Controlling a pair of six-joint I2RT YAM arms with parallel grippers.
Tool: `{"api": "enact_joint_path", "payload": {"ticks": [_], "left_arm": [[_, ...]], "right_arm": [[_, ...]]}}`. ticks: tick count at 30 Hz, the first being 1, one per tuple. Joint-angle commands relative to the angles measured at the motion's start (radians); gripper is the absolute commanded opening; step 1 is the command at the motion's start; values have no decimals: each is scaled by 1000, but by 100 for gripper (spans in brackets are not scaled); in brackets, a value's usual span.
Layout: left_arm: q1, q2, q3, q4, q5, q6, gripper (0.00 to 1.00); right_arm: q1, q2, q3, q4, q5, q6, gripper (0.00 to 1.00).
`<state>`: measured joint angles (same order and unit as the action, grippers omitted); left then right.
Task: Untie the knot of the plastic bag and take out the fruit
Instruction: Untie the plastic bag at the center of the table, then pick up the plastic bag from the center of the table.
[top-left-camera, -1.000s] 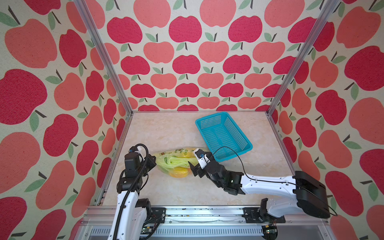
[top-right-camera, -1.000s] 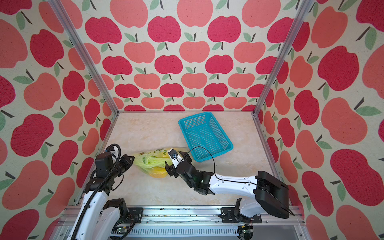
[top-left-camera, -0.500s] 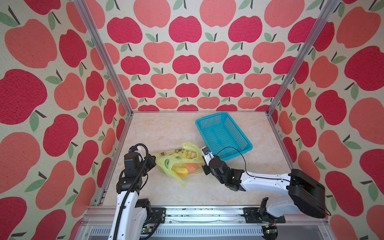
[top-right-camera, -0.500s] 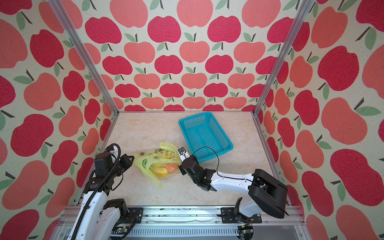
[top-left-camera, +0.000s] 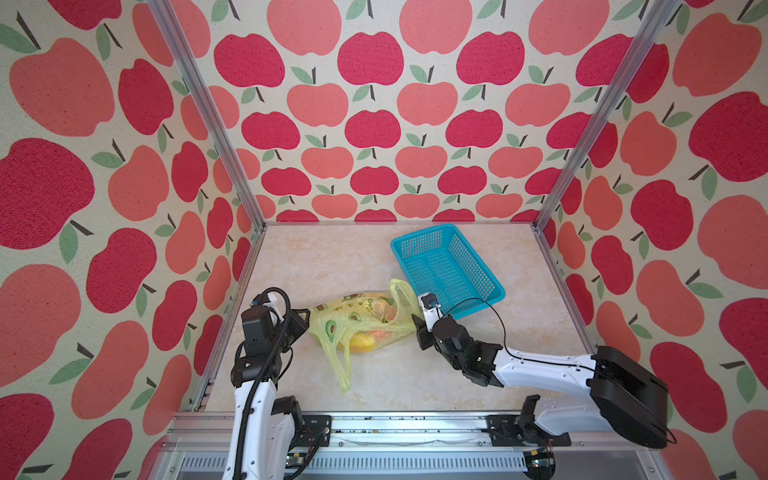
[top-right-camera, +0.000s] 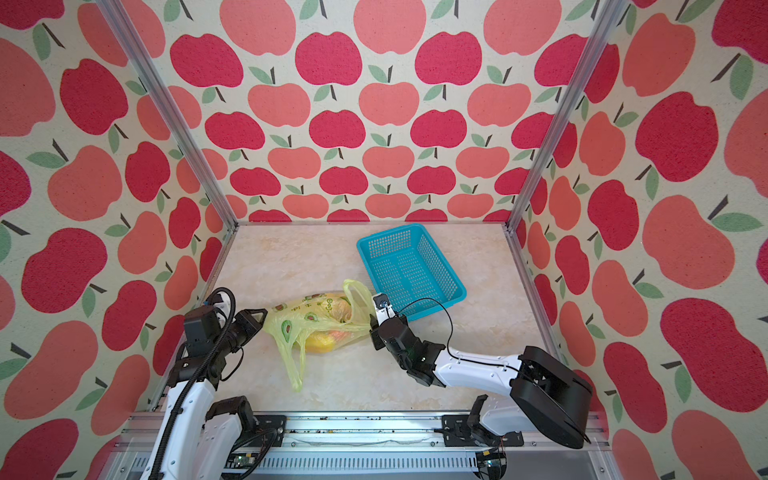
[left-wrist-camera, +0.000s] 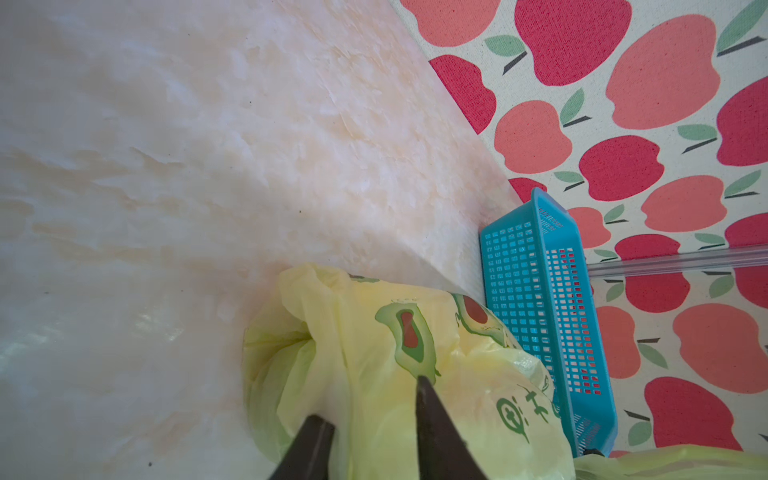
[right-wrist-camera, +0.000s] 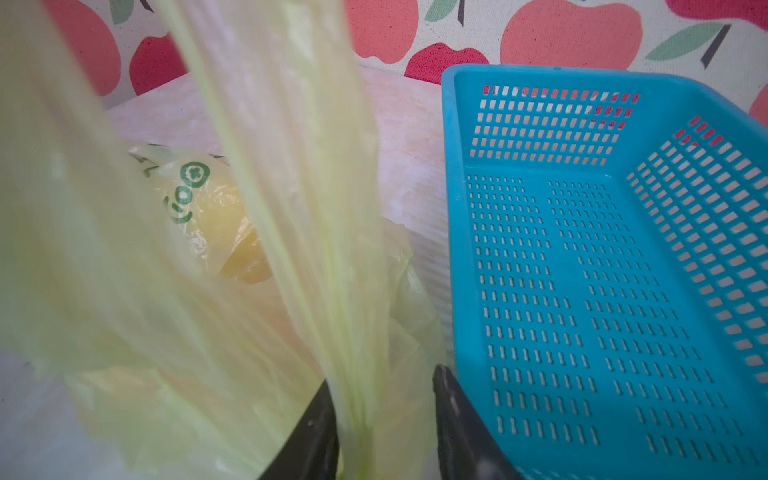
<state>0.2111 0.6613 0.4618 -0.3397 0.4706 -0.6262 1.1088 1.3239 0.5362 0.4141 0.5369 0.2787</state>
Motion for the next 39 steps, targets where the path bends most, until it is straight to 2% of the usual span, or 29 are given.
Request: {"api": "enact_joint_path", "payload": {"ticks": [1,3,5,8,13,16,20,21,23,24,25,26,28,30,39], "left_arm": [[-19,-20,73,-75,-62,43,70],[-76,-42,119,-163,-187,68,81],[-177,-68,171,-258,-366,86,91],[-319,-93,215,-332,-528,71,99],[-526,-72,230,-337,-611,4,99],[-657,-39,227,-336,-715,-34,99],[-765,2,235,-352,-821,-63,100],[-778,10,240,-358,-827,-70,100],[-796,15,242,-354,-828,-72,100],[-805,17,241,-352,-829,-74,100],[-813,17,242,-353,-830,-74,100],[-820,18,245,-358,-833,-76,100],[-831,14,254,-377,-846,-81,100],[-841,2,256,-379,-839,-78,100],[-880,-18,245,-318,-721,-40,99]], "right_arm": [[9,-14,58,-15,-17,-43,62],[9,-18,85,-40,-16,-63,72],[8,-20,115,-65,-16,-88,78],[8,-12,162,-100,-53,-116,89],[12,41,250,-145,-108,-139,93],[20,84,303,-162,-117,-144,94],[20,140,375,-185,-74,-149,95],[16,158,396,-189,-67,-153,92],[2,187,445,-213,-73,-146,75],[-5,201,471,-227,-79,-140,59],[-15,212,493,-234,-81,-130,39],[-23,219,509,-235,-78,-121,25],[-40,236,544,-230,-61,-102,6],[-65,256,599,-262,-27,-67,0],[-240,363,800,-440,79,173,0]]}}
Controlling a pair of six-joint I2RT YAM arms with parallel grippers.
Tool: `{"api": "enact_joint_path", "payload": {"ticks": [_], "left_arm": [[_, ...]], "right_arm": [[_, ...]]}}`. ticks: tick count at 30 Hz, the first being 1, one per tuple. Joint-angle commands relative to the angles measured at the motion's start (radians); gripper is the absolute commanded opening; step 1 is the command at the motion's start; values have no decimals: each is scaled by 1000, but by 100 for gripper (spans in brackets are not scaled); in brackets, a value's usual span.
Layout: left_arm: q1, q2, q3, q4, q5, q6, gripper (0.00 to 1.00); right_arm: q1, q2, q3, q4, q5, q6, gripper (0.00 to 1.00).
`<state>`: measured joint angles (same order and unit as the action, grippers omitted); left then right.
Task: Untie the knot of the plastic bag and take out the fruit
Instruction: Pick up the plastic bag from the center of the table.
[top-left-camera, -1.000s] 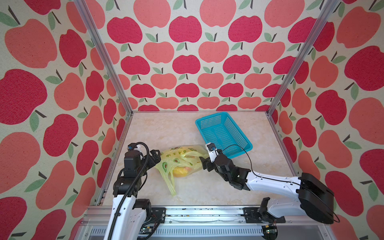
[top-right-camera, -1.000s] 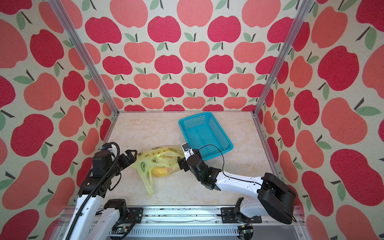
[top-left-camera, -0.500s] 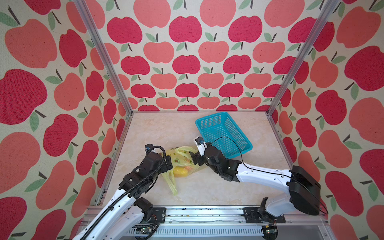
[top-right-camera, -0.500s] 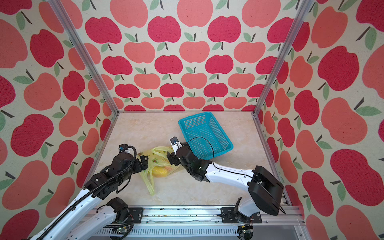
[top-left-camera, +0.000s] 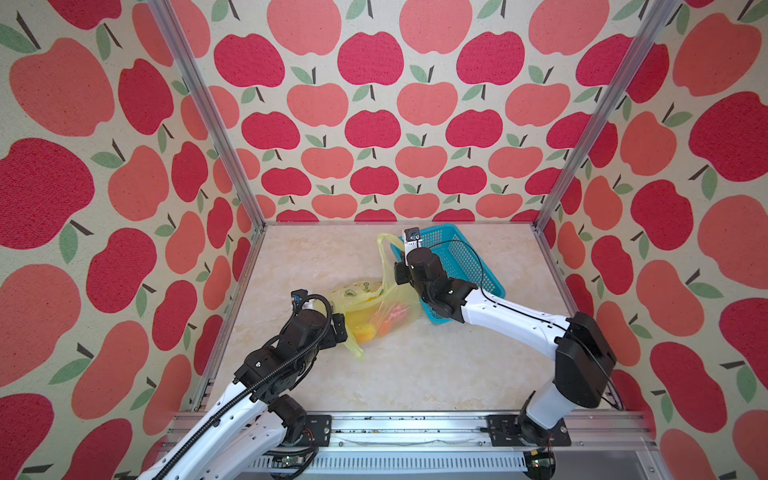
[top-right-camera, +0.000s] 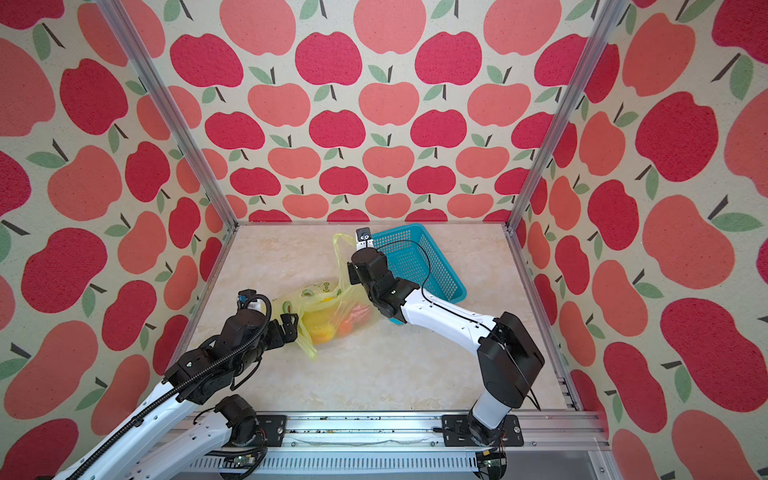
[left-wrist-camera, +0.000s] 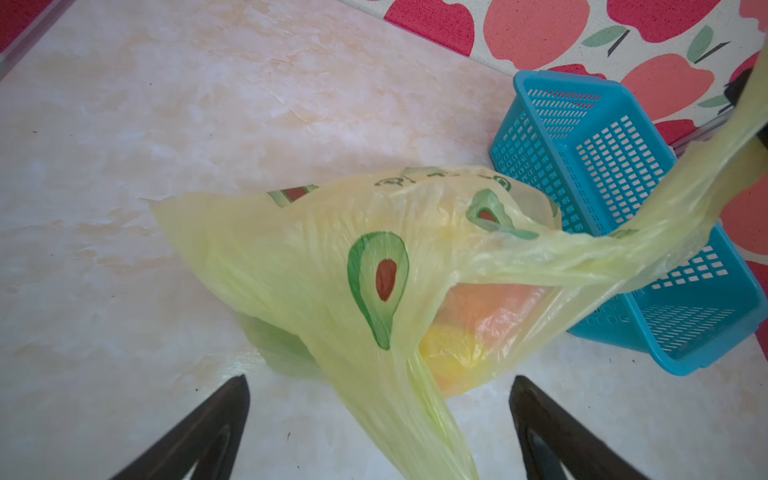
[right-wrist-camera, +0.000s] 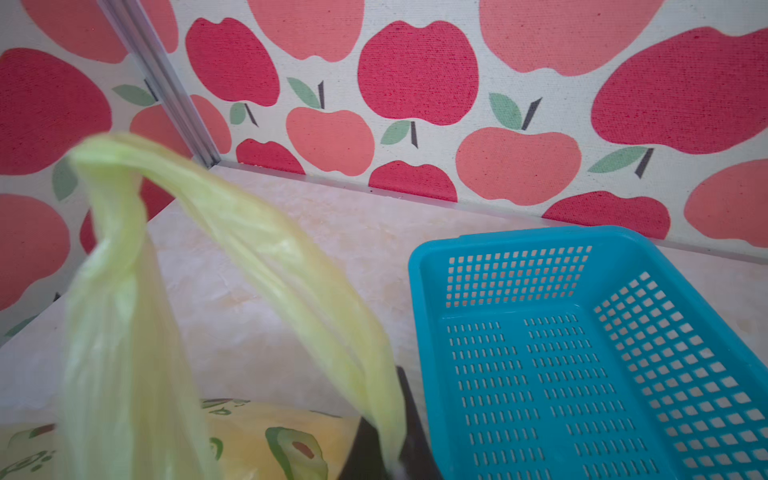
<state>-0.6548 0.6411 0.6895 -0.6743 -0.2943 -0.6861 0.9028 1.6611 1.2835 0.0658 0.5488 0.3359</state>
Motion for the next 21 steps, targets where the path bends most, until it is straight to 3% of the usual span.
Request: {"api": "enact_joint_path", "payload": {"ticks": [1,4,12,16,21], "left_arm": [[-24,9,12,36,62,20,99],[-75,36,3,98,89,10,99],[-241,131,-9,240,-52,-36,99],[-386,189,14,286,-205,-59,99],[-522,272,10,319,-410,-180,99]], "right_arm": [[-47,35,65,-106,73,137,0],[-65,48,79,-125,90,176,0],[-70,54,68,-121,84,193,0],[-72,59,74,-129,85,192,0],[-72,58,76,-126,79,189,0]]}}
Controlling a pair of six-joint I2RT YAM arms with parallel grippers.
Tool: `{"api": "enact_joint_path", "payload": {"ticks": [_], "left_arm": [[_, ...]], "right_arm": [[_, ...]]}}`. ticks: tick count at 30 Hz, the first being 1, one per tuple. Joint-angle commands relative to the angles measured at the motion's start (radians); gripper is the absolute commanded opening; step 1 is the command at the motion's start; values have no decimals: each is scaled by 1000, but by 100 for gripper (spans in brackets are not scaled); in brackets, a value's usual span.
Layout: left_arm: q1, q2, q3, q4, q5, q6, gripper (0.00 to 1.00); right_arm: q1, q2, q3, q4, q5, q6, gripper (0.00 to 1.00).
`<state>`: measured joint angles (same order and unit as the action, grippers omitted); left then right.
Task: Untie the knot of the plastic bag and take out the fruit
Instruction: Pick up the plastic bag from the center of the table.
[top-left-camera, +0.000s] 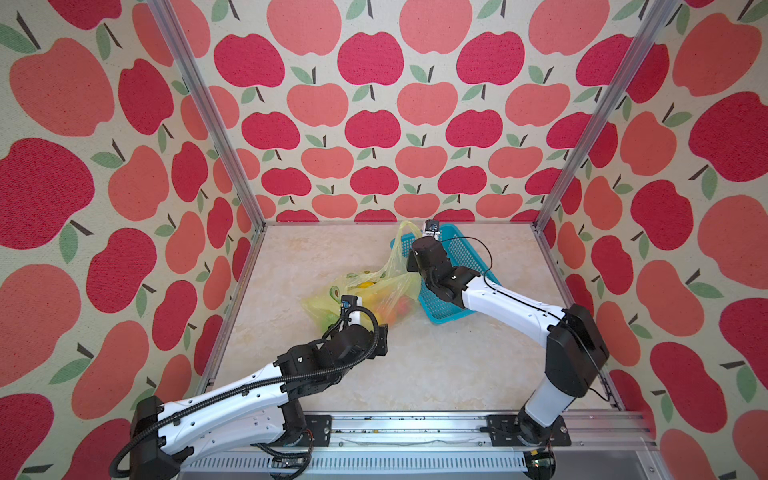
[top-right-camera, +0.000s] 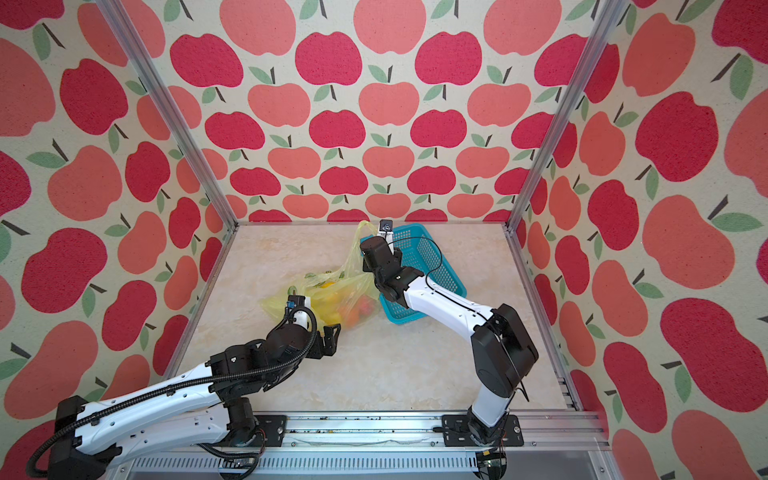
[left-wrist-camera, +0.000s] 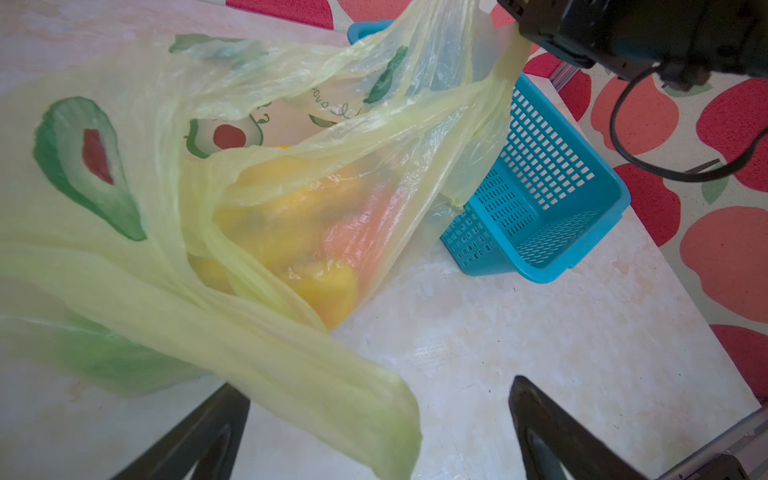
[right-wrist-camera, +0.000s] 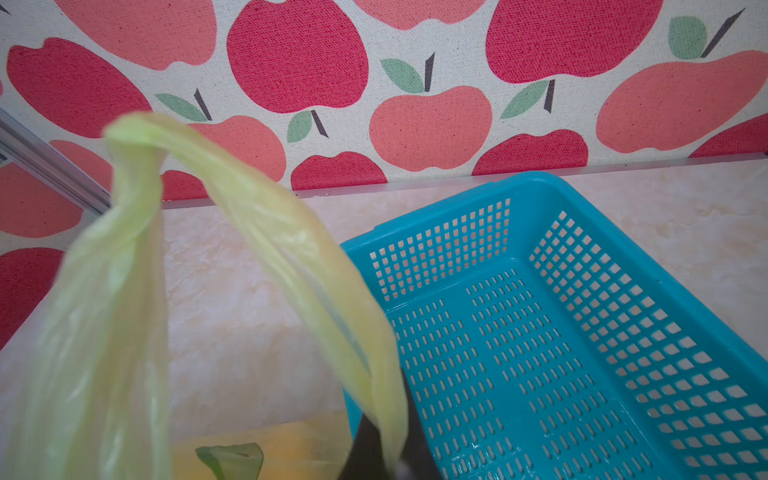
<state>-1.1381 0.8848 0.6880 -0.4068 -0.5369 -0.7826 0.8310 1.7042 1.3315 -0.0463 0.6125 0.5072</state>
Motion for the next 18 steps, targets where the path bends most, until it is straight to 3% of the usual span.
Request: {"api": "enact_joint_path", "payload": {"ticks": [1,7,11,12,14,15,16,18], "left_arm": [[-46,46,2,76,-187,-97,99],[-12,90,-20,121,-312,-116,99],[144,116,-20,144,-198,-93,99],[190,120,-24,168,-154,-72,94],[244,121,-23,206,-101,-25,70],[265,117,-15,208,-95,-4,42],[282,109,-2,194,-100,11,26],[321,90,22,178,-91,47,9]], "right_arm": [[0,14,29,-13,11,17,0],[0,10,13,-8,-9,27,0],[0,0,-12,0,-13,33,0],[0,-3,-17,0,-15,34,0],[0,-13,-32,4,-19,36,0],[0,-18,-42,6,-17,37,0],[0,-29,-54,9,-14,39,0],[0,-49,-82,18,-13,44,0]]}}
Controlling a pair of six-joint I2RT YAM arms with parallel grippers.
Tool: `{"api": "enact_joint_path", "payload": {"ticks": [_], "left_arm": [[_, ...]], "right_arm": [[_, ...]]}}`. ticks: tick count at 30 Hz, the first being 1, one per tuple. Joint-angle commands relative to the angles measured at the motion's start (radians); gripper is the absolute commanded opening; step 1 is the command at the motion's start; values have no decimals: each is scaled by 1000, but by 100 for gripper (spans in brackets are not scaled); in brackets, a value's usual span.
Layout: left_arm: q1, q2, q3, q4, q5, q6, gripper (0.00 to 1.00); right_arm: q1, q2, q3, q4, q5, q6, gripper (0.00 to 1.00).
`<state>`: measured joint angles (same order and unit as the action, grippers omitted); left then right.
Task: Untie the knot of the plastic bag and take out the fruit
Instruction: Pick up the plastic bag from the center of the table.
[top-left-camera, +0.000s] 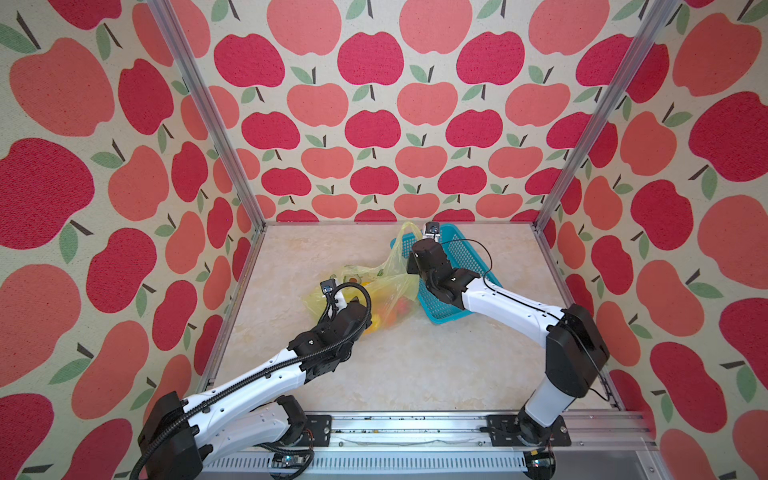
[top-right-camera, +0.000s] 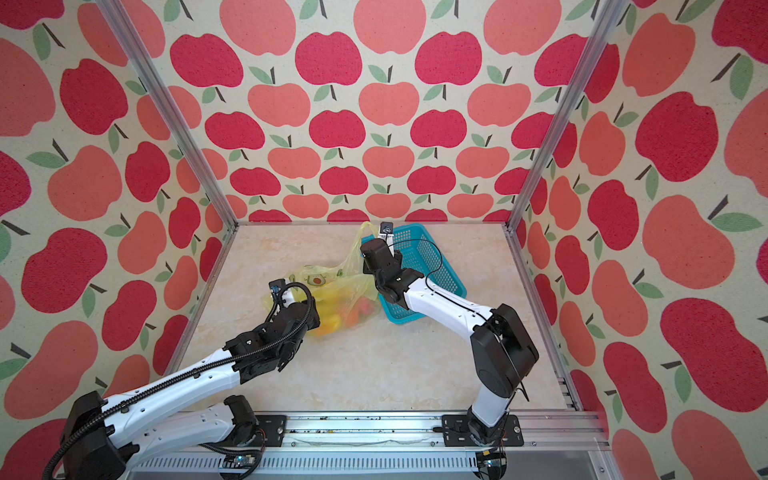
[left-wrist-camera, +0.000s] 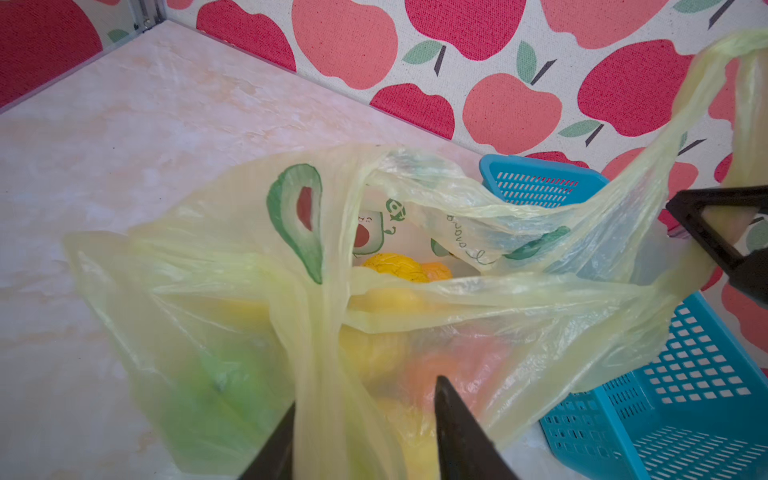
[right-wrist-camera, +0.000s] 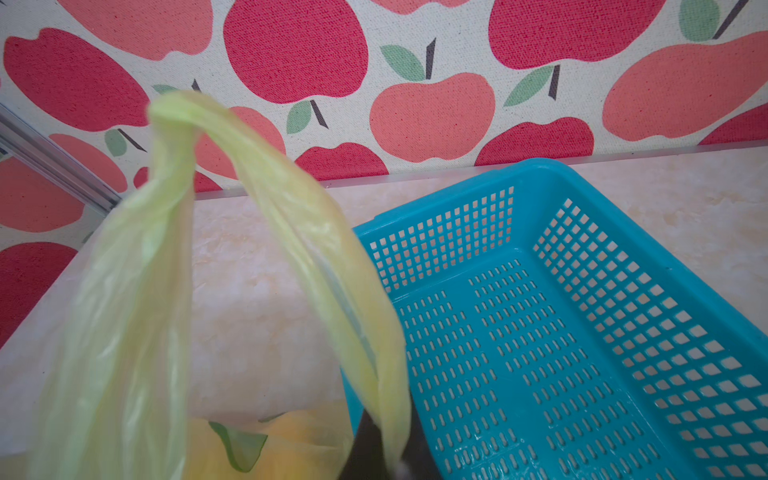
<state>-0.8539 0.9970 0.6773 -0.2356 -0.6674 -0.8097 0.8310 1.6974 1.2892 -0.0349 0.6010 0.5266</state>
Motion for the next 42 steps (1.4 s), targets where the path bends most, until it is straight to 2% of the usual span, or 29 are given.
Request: {"api": "enact_joint_path", "payload": {"ticks": [1,2,7,13,19,23,27,30,34,37,40,42], "left_arm": [[59,-36,43,-1,53,91,3],[85,-51,53,-3,80,108,0],[188,-112,95,-19,174,189,0],[375,-80,232,-110,369,250,0],[584,50,433,-181,605,287,0],[733,196,603,-220,826,285,0],[841,310,789,-290,884,281,0],[894,378,906,-319,948,280,0],[931,425,1012,-356,967,294,0],[943,416,1041,-400,965,310,0],[929,329,932,-398,972,316,0],[889,230,772,-379,945,320,0]], "right_arm": [[0,-53,-55,13,-4,29,0],[0,-63,-72,21,-10,33,0],[6,-106,-132,47,-21,47,0],[11,-137,-156,55,-26,42,0],[6,-103,-81,44,-35,-15,0],[0,-50,2,82,-72,-76,0],[-1,25,117,122,-80,-143,0],[-1,90,217,141,-118,-185,0],[-2,173,346,162,-132,-229,0],[0,212,380,254,-185,-270,0],[20,216,362,277,-159,-292,0],[40,196,286,312,-136,-292,0]]}}
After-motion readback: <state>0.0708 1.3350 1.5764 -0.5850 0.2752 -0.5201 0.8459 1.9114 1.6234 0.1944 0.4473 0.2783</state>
